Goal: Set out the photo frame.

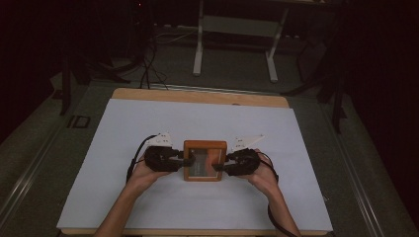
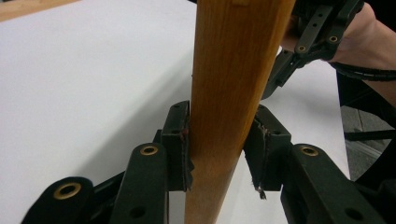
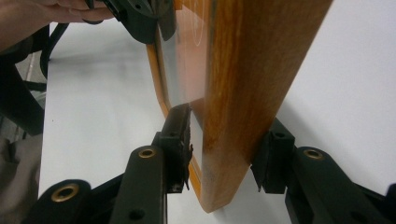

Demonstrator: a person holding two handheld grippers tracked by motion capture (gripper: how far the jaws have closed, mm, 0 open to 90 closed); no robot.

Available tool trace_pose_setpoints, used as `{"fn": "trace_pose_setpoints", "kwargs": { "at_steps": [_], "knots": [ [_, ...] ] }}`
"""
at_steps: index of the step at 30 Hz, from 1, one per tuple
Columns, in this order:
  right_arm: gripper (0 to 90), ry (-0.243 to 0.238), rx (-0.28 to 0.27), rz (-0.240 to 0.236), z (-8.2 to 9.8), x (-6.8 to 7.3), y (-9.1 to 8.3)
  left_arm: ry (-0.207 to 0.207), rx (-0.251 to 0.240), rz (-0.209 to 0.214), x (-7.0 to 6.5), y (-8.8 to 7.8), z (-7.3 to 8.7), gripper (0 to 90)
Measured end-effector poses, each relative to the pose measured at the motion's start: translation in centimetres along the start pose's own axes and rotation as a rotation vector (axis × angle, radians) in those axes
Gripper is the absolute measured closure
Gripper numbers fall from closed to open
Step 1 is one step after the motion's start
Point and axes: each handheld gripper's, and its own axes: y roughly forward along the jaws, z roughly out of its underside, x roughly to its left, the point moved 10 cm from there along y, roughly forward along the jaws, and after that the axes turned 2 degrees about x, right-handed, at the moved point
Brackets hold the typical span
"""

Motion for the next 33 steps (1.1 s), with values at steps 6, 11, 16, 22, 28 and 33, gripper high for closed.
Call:
{"fn": "trace_pose_setpoints", "kwargs": {
  "at_steps": [6,11,16,22,28,33],
  "knots": [
    [61.6,0.031,-0.008,-0.015,-0.2,0.0,0.6,-0.044,-0.013,0.018,0.5,-0.1,0.4,62.9],
    [61.7,0.050,-0.006,-0.018,0.2,-0.2,0.8,-0.055,-0.014,0.019,0.8,0.3,0.6,62.4],
    [61.7,0.075,-0.024,-0.028,0.4,-0.6,0.9,-0.065,-0.026,0.004,1.3,0.7,0.4,61.7],
    [60.2,0.109,-0.046,-0.024,0.4,-1.3,1.2,-0.116,-0.042,-0.029,2.0,1.3,0.3,59.8],
    [59.1,0.129,-0.062,-0.029,0.5,-1.8,1.5,-0.141,-0.044,-0.044,2.3,1.5,0.3,59.0],
    [57.7,0.130,-0.066,-0.025,0.5,-2.0,1.6,-0.148,-0.041,-0.049,2.3,1.6,0.3,59.3]
  ]
}}
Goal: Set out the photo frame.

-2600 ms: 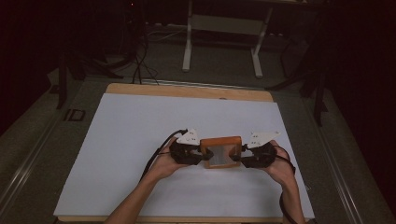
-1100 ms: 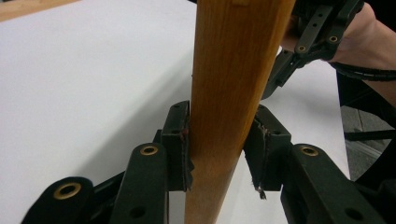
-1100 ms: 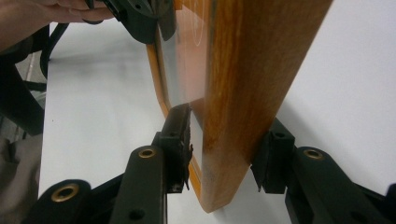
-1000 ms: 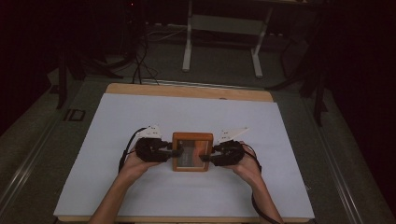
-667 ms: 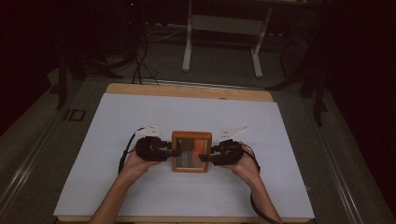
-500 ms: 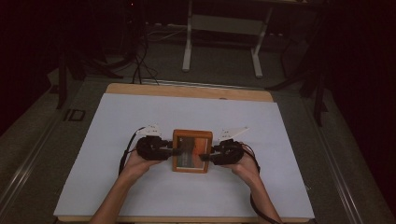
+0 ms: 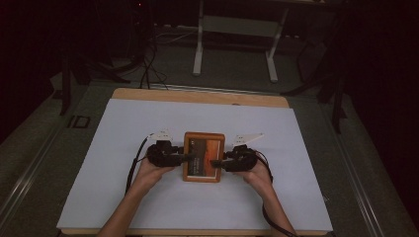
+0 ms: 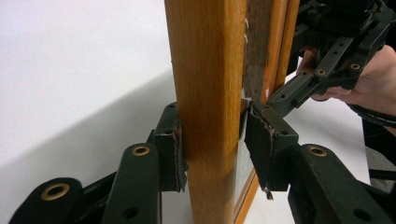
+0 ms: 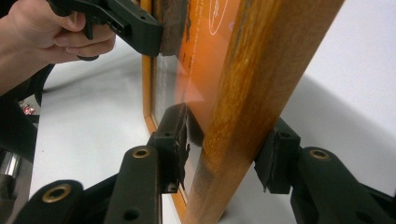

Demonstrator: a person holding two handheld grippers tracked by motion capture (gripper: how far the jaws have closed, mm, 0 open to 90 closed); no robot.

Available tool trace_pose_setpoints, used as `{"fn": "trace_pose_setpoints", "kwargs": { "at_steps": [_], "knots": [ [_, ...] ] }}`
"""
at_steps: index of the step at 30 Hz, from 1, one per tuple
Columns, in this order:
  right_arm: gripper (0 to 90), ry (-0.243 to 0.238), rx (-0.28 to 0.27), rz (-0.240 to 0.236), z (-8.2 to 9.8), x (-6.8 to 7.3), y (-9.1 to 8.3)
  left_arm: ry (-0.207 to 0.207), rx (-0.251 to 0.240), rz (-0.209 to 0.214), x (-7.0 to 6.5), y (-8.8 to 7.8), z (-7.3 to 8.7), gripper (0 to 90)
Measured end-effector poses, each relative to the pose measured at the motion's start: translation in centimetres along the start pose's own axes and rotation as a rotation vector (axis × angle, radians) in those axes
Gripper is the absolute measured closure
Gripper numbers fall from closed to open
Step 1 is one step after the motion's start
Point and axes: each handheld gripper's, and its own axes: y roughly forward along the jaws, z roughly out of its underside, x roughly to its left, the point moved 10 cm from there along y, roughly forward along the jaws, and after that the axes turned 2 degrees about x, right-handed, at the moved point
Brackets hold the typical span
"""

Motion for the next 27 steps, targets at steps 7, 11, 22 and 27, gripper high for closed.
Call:
{"fn": "trace_pose_setpoints", "kwargs": {
  "at_steps": [7,11,22,27],
  "knots": [
    [57.5,-0.002,0.000,0.001,0.0,0.0,0.0,0.005,0.005,0.002,0.0,0.0,0.0,59.4],
    [53.7,-0.002,0.005,0.005,0.1,0.0,0.0,0.042,0.027,-0.028,-0.1,0.1,0.3,56.8],
    [41.5,0.001,-0.009,0.012,-0.1,0.0,-0.5,0.023,0.018,-0.008,-0.2,-0.3,0.3,42.9],
    [39.4,-0.008,-0.028,0.038,-0.6,0.0,-1.7,0.016,-0.010,-0.021,0.1,-1.7,0.0,39.9]
  ]
}}
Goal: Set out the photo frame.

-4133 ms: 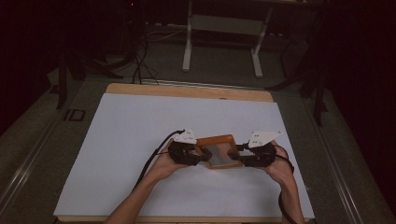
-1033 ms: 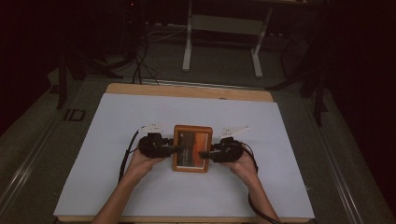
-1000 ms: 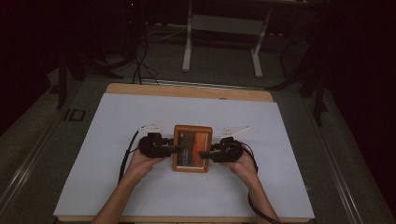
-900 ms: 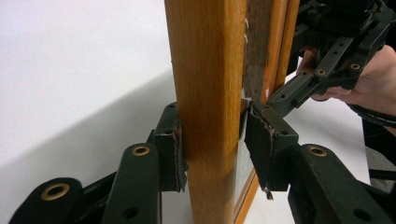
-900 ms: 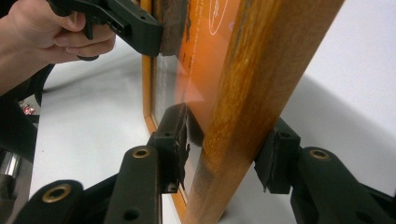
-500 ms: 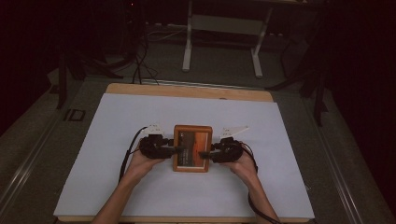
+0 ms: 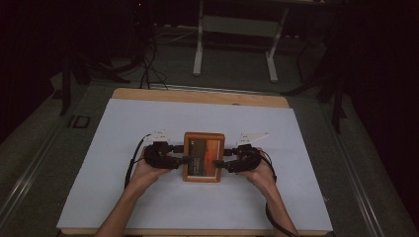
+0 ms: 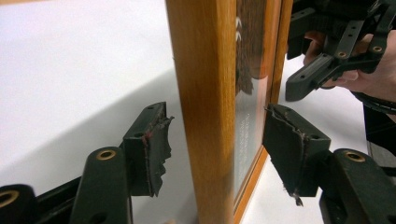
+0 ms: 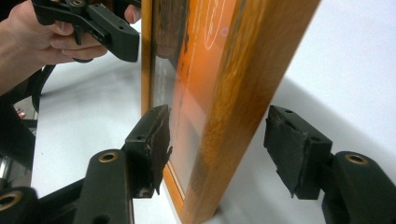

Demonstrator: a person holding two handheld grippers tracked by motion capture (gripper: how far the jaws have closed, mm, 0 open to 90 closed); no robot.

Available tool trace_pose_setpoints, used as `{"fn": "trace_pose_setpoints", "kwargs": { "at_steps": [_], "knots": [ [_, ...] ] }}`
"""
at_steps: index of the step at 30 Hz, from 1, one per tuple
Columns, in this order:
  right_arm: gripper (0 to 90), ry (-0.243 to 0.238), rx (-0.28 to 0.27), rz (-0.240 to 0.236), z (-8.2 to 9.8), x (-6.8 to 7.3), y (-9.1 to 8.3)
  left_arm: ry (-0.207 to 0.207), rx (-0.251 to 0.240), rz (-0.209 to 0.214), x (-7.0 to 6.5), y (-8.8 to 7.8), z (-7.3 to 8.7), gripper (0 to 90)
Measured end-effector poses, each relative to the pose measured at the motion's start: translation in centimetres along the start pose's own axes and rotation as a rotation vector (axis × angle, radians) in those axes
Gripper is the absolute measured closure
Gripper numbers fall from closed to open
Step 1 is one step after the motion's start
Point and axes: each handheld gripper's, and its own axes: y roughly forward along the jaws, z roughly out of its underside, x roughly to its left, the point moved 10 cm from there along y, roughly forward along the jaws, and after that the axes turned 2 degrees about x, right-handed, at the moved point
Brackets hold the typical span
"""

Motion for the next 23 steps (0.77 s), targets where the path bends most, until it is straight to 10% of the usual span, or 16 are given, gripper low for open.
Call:
{"fn": "trace_pose_setpoints", "kwargs": {
  "at_steps": [18,23],
  "knots": [
    [38.4,0.033,-0.032,0.074,0.9,-1.7,-3.7,0.009,0.014,-0.132,2.1,-4.4,1.0,36.9],
    [37.4,0.052,-0.016,0.113,1.9,-2.7,-4.0,0.033,0.082,-0.248,3.7,-4.9,2.5,36.0]
  ]
}}
